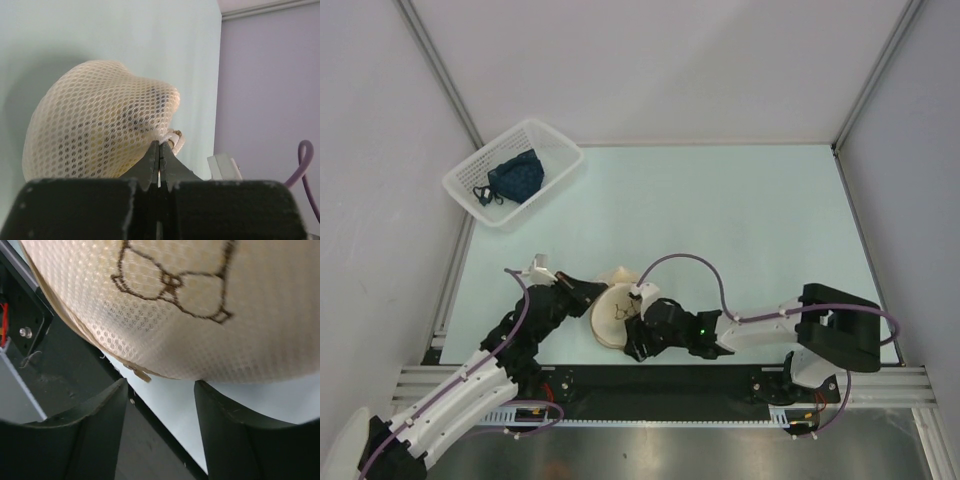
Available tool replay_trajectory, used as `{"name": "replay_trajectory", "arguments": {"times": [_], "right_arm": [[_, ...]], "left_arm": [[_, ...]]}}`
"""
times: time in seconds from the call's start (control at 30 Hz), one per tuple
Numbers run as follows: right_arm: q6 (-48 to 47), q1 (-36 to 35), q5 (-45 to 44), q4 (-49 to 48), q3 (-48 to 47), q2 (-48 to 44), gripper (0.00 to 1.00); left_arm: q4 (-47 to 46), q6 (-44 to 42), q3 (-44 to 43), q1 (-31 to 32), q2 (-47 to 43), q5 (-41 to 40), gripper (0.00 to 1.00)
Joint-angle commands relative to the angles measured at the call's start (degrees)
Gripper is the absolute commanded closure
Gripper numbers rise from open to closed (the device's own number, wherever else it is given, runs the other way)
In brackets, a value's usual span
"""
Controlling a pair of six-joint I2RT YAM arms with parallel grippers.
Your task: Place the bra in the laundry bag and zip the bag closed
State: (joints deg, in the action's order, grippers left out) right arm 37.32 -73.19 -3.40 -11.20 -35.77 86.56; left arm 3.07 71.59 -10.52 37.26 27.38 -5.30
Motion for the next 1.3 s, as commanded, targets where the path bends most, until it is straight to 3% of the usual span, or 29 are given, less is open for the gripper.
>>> {"name": "replay_trajectory", "arguments": {"times": [0.0, 0.2, 0.5, 0.7, 0.8, 1.17, 1.27], "right_arm": [[-5.42, -2.30, -3.10, -4.36, -5.62, 5.10, 0.42], [-4.71, -4.76, -4.60, -6.02, -4.23, 5.28, 0.45], [-0.59, -10.65, -12.24, -3.39, -1.33, 0.99, 0.37], [1.09, -11.01, -16.10, -9.00, 2.71, 0.27, 0.38], [-0.14, -11.01, -16.29, -13.75, 3.51, 2.19, 0.43], [-0.58, -11.36, -17.16, -14.81, 1.41, 6.16, 0.53], [-0.85, -11.36, -17.69, -14.47, 0.44, 7.56, 0.62]], "left_arm": [[3.60, 2.85, -1.69, 0.10, -0.04, -2.00, 1.00], [4.31, 3.03, -1.78, 0.10, 0.49, -2.08, 1.00], [4.49, 2.59, -2.84, 0.10, 1.19, -2.52, 1.00], [4.66, 3.38, -2.92, 0.10, 1.45, -2.17, 1.00], [4.66, 3.90, -3.10, 0.10, 1.80, -1.82, 1.00], [5.72, 5.66, -2.84, 0.10, 1.10, -1.64, 1.00], [6.07, 6.54, -2.84, 0.10, 1.01, -1.64, 1.00]]}}
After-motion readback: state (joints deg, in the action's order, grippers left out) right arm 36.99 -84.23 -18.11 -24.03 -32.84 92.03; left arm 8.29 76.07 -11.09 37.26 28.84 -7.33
